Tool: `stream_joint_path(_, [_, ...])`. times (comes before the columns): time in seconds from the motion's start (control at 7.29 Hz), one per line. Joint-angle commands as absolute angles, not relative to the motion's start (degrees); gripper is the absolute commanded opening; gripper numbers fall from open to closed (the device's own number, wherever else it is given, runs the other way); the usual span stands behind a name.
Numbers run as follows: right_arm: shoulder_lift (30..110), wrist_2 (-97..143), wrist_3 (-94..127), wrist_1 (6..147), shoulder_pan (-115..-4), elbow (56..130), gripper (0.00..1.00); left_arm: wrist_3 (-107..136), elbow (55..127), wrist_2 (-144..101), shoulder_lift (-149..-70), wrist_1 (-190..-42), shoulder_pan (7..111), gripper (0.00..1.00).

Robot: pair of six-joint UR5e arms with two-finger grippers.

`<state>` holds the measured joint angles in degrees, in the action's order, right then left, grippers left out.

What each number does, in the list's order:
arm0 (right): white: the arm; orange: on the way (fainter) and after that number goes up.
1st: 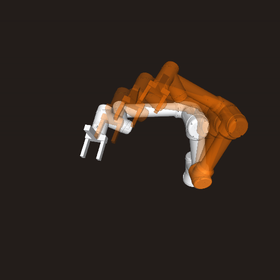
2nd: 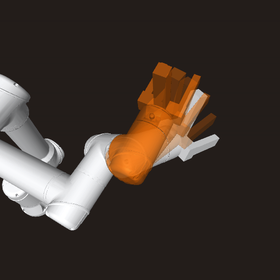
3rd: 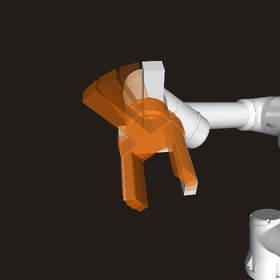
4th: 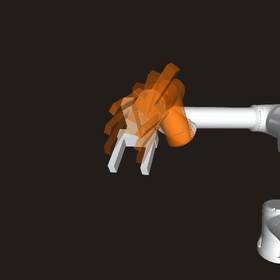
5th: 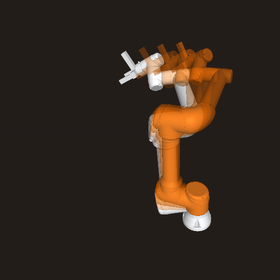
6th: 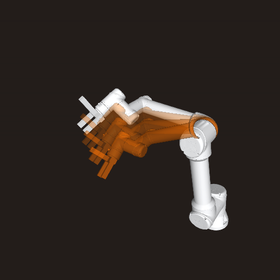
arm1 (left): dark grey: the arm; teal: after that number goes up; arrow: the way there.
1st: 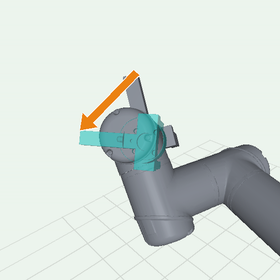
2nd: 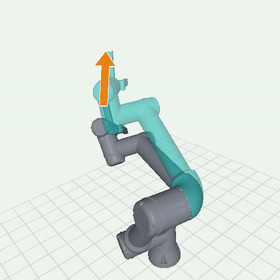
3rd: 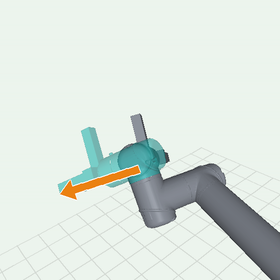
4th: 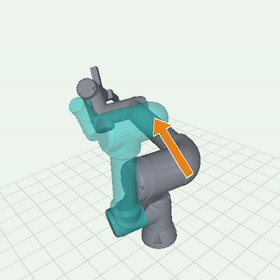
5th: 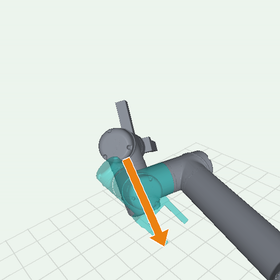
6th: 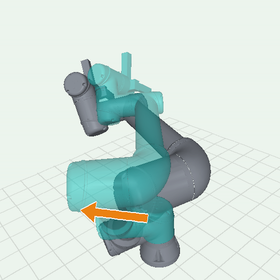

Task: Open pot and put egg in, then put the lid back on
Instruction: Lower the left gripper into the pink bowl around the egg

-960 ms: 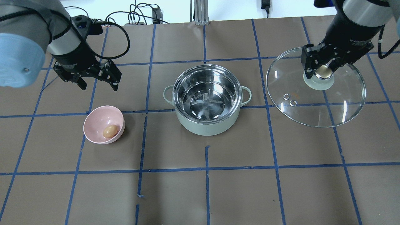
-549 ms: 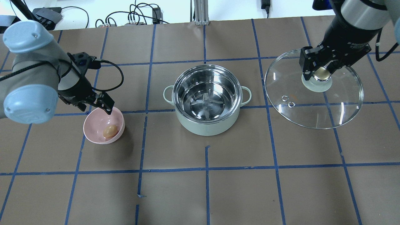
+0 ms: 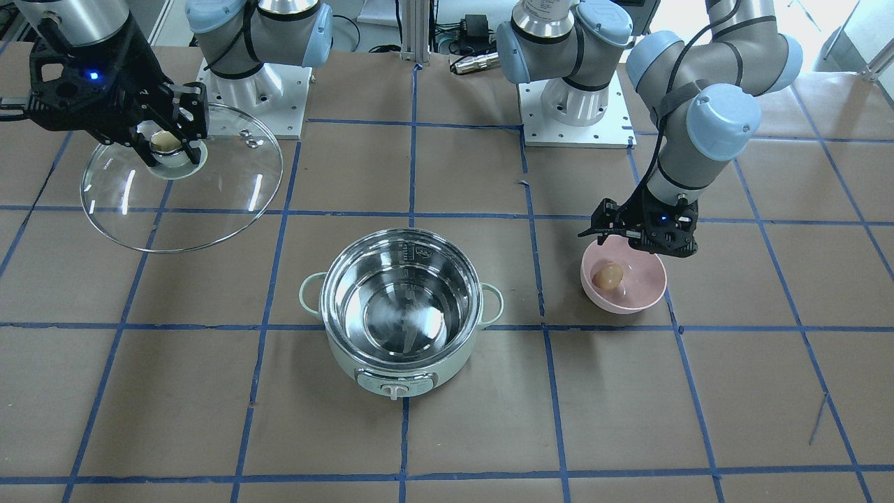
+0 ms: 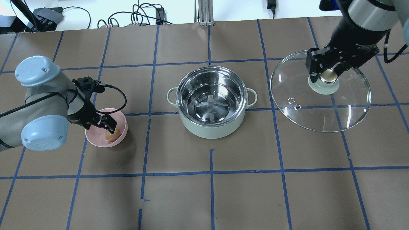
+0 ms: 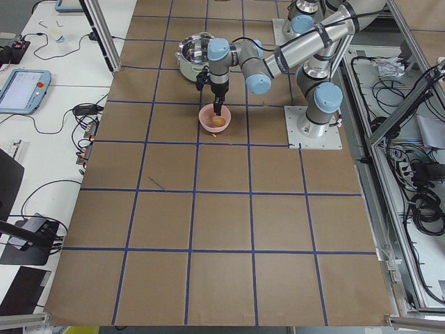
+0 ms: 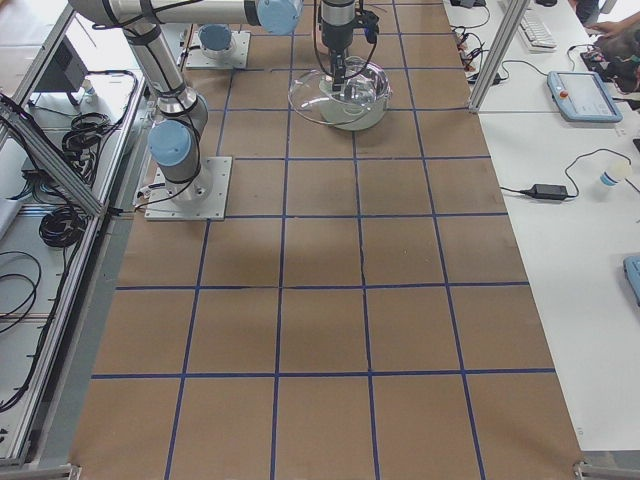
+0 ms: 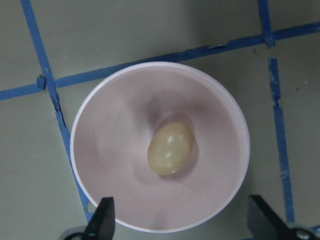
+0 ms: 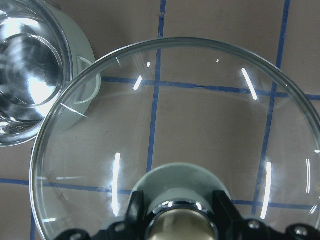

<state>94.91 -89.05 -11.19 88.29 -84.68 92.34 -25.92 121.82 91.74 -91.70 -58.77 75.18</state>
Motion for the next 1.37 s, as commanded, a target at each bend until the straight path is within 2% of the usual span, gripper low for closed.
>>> stream_joint_path(0.0, [94.9,-89.0,-11.2,88.2,-84.7,92.4,0.31,-27.6,123.0,92.1,-92.5,-57.0,74.6,0.93])
stream_joint_path(0.55, [94.9,-89.0,-11.3,88.2,-84.6,92.4,0.31,-27.7,122.1,93.2,-98.9,-51.5,74.6,0.91])
stream_joint_path(1.23, [94.9,-89.0,-11.3,88.2,-84.6,92.4,0.31,-27.9,122.7,93.2,-100.3,-51.7,74.6,0.9])
